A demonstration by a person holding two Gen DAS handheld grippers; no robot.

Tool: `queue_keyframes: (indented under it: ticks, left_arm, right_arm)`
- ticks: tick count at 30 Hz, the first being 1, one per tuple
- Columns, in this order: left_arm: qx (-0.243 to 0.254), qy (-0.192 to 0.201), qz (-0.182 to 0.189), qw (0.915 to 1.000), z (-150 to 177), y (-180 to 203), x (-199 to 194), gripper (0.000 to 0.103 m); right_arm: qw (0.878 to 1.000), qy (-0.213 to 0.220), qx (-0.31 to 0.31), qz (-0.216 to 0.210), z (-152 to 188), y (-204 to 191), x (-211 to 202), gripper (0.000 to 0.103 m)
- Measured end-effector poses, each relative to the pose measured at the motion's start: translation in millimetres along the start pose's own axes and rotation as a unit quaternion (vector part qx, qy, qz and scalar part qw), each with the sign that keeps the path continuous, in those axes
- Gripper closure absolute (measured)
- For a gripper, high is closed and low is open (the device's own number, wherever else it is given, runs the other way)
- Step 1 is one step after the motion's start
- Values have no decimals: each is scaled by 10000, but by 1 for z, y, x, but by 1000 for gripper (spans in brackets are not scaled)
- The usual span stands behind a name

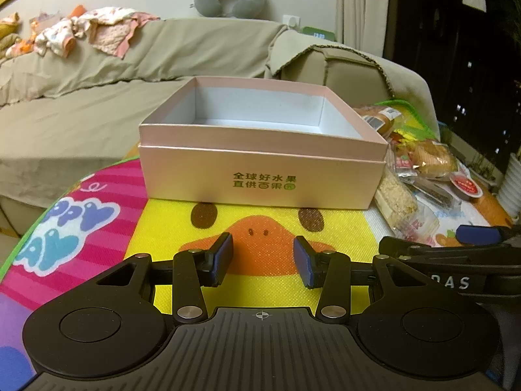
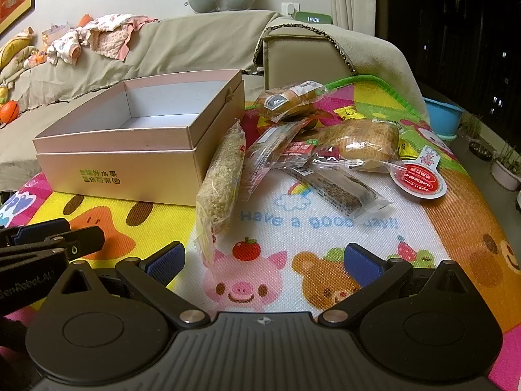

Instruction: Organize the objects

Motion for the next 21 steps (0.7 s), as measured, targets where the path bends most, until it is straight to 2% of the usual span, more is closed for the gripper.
queue_keyframes:
  ticks: [6,16,21]
  left_arm:
    - [54,0,-37,10000,0,0,1,56]
    - [209,20,-146,9997,0,4,1,56]
    - [235,-62,25,9997,-4,-3,0,58]
  right_arm:
    - [9988,-456,-24,-167,-5,-2,3,0]
    - [9981,-588,-105,-172,-6,-2,5,0]
    - [9967,-632,17,-515,-12,-3,0,0]
Point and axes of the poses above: each gripper's, at about its wrist camera, not at the fingertips, and x roughly the way its jaws point, y to its right, z to its underside, the point moved 9 cm from there along x, roughly the way its jaws point, and after that the axes turned 12 degrees about -z, right-handed, at the moved point
